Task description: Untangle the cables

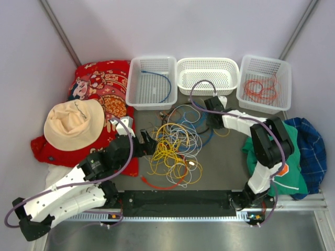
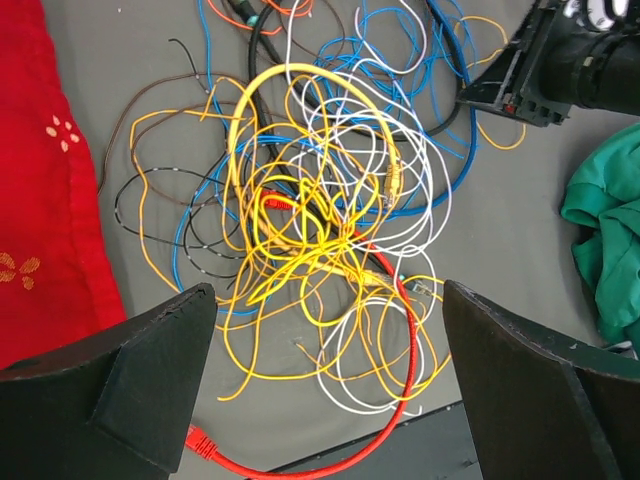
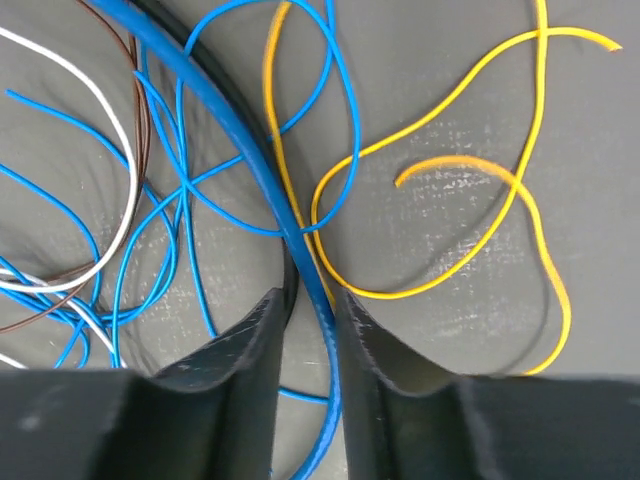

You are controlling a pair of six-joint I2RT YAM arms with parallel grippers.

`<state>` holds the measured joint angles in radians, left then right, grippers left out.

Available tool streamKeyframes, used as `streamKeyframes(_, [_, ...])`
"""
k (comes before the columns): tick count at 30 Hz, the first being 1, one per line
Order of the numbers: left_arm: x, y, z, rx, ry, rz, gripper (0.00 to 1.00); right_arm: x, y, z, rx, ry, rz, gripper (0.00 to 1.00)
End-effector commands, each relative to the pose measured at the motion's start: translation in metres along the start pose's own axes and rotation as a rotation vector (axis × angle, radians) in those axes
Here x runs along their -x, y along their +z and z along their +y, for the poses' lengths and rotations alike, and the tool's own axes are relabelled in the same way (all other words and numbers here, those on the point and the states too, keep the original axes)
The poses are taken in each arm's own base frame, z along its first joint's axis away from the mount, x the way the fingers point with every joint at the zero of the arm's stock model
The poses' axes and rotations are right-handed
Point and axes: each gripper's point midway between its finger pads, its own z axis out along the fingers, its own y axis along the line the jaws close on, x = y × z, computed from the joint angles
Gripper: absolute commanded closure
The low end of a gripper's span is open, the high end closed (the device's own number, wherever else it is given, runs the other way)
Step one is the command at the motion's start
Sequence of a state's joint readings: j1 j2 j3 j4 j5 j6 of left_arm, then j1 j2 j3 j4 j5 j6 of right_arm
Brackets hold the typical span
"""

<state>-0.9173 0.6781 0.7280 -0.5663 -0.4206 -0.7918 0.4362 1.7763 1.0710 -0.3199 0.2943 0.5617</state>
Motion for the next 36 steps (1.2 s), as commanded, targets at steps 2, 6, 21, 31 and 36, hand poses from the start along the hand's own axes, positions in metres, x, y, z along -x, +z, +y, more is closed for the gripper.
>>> streamKeyframes(2, [0.005, 0.001, 0.003, 0.015, 0.001, -0.03, 0.01, 0.019, -0.031, -0.011, -0.013, 0.026, -0.125, 0.87])
streamKeyframes(6, [0.02, 0.004, -0.005, 0.005, 0.011, -0.087, 0.01, 0.042, -0.09, -0.003, 0.075, 0.047, -0.233, 0.99])
streamKeyframes(21, [0.074, -0.025, -0.149, -0.705, 0.266, -0.37, 0.01, 0.059, -0.292, 0.033, 0.535, 0.114, -0.406, 1.0])
streamKeyframes(31, [0.039, -0.001, -0.22, -1.04, 0.428, -0.307, 0.01, 0.054, -0.32, 0.036, 0.599, 0.114, -0.37, 1.0])
streamKeyframes(36, [0.029, 0.029, -0.24, -1.071, 0.371, -0.254, 0.01, 0.05, -0.316, 0.037, 0.597, 0.106, -0.356, 1.0])
